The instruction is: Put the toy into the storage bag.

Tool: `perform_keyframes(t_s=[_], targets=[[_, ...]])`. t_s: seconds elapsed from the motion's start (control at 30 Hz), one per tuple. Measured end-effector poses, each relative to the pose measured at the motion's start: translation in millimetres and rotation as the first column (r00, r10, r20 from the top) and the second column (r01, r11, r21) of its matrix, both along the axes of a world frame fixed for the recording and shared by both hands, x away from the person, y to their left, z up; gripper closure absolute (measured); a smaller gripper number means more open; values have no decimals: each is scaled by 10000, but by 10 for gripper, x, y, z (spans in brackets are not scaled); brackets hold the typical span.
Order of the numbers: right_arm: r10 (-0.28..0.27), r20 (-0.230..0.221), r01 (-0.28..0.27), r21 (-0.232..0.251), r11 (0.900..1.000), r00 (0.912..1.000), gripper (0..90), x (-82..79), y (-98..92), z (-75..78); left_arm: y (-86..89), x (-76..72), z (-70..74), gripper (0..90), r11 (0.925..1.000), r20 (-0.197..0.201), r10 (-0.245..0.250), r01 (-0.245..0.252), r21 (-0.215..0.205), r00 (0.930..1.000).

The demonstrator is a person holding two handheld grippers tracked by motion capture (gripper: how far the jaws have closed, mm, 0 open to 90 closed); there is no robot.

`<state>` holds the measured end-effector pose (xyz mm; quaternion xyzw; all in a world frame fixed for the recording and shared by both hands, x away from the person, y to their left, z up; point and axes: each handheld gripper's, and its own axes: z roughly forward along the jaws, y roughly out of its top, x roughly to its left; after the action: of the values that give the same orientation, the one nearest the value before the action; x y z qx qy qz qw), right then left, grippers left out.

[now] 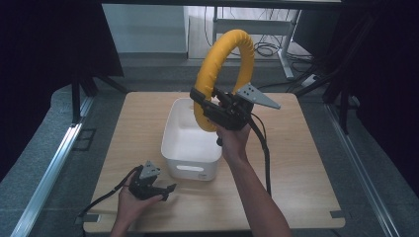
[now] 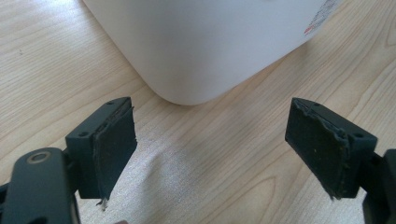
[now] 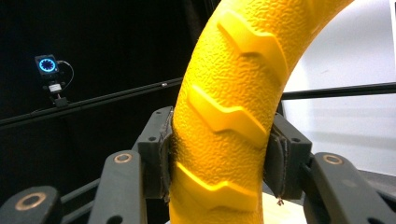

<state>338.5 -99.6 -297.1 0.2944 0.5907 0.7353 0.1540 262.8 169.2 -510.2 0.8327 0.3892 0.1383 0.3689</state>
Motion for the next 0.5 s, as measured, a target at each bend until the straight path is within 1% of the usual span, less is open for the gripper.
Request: perform_keyframes(t_s=[0.17,0.27,0.33,0.5], targets=[[9,30,-9,-4,10000,10000,503,4,54,-4,0,2,-2,165,10000,-2,-9,9,13,10000],[-3,15,4,-135,9999,10000,503,6,99,-7,-2,2,-4,165,10000,-4,-23,23,10,10000],[41,-47,-42,-193,9998,10000,502,15,149,-20,-2,0,-2,165,10000,-7,-25,25,5,10000],[68,-137,-70,-161,9998,9999,502,32,210,-64,-1,-3,0,165,10000,-8,-7,7,-20,10000]])
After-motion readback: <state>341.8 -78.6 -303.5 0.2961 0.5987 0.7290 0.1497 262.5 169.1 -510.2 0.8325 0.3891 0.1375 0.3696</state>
